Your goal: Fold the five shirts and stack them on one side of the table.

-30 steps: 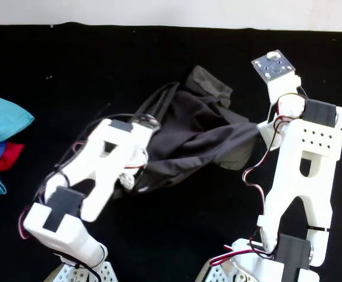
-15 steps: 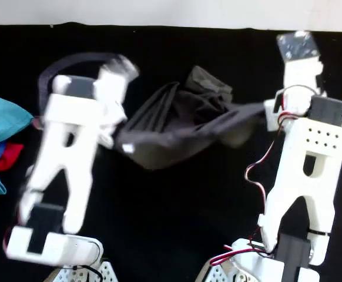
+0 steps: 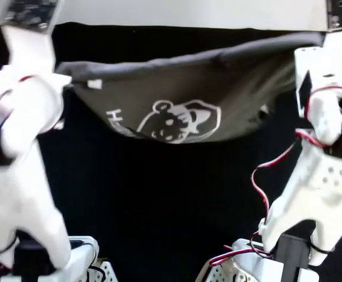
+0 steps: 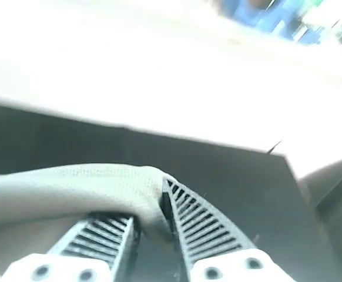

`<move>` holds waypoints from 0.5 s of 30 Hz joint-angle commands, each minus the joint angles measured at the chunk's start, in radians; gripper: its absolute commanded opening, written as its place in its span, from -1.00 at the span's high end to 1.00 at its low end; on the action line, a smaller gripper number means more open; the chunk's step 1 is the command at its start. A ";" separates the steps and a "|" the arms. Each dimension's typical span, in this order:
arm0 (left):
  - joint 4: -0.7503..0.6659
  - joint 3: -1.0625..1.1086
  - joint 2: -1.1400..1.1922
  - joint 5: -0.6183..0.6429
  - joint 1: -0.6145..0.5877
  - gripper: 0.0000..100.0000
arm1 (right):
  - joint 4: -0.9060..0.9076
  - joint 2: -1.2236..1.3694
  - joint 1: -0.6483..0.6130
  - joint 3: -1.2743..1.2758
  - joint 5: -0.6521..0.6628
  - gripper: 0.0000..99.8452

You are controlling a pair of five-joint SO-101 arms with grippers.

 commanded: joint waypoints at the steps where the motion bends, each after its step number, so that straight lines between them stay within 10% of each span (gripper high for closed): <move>1: 0.008 -0.094 -0.085 0.008 -0.045 0.98 | 0.022 -0.012 0.047 -0.194 -0.009 0.99; 15: 0.006 -0.041 -0.139 0.008 -0.127 0.98 | 0.229 -0.013 0.045 -0.524 -0.011 0.99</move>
